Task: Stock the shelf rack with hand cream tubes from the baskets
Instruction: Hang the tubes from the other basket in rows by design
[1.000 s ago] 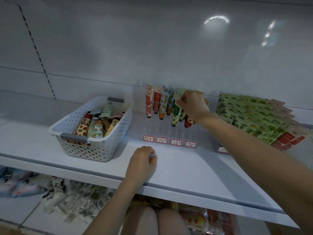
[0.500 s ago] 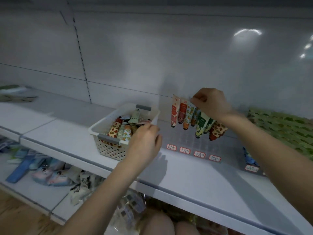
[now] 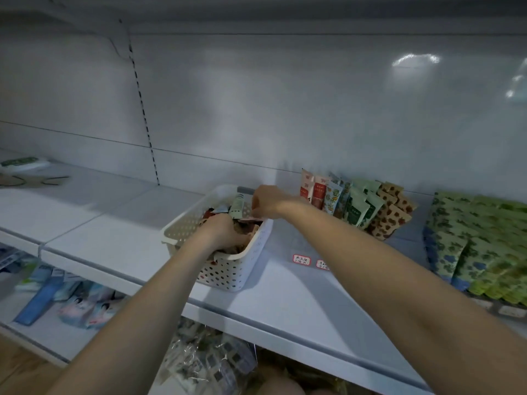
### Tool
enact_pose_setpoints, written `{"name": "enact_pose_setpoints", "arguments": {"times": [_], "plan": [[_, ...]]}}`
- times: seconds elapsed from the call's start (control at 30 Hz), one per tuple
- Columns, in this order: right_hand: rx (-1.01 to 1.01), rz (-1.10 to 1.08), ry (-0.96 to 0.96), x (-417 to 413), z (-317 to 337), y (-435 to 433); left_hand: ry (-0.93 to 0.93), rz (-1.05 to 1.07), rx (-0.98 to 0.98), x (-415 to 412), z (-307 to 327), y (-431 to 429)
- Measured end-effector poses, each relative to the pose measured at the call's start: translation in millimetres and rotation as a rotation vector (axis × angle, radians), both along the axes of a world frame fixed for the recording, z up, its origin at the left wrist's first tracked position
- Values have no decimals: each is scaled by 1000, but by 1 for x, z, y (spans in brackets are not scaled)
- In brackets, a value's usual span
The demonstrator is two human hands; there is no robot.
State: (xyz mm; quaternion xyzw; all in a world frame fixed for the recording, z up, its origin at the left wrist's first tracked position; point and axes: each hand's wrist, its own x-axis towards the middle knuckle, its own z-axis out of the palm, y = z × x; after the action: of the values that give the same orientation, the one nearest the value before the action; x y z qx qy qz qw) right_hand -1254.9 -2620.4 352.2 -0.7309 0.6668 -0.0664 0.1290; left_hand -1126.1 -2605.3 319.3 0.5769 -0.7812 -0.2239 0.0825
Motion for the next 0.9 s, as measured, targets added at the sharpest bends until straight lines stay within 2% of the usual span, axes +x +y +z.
{"name": "enact_pose_setpoints", "arguments": {"times": [0.1, 0.23, 0.43, 0.6, 0.73, 0.83, 0.9], "plan": [[67, -47, 63, 10, -11, -12, -12, -15, 72, -2, 0, -8], [57, -50, 121, 16, -19, -21, -23, -42, 93, -4, -7, -17], [-122, -69, 82, 11, -6, -11, 2, -37, 205, 0, -13, -29], [-261, -84, 4, 0, 15, -8, 4, 34, 221, 6, -10, -28], [-399, -63, -168, -17, 41, 9, 248, 110, 223, 9, -8, -23], [-531, -95, -341, -35, 59, 28, 619, 251, 210, 13, 3, -17], [-576, -122, -478, -47, 72, 46, 888, 309, 273, 17, 16, -8]]}}
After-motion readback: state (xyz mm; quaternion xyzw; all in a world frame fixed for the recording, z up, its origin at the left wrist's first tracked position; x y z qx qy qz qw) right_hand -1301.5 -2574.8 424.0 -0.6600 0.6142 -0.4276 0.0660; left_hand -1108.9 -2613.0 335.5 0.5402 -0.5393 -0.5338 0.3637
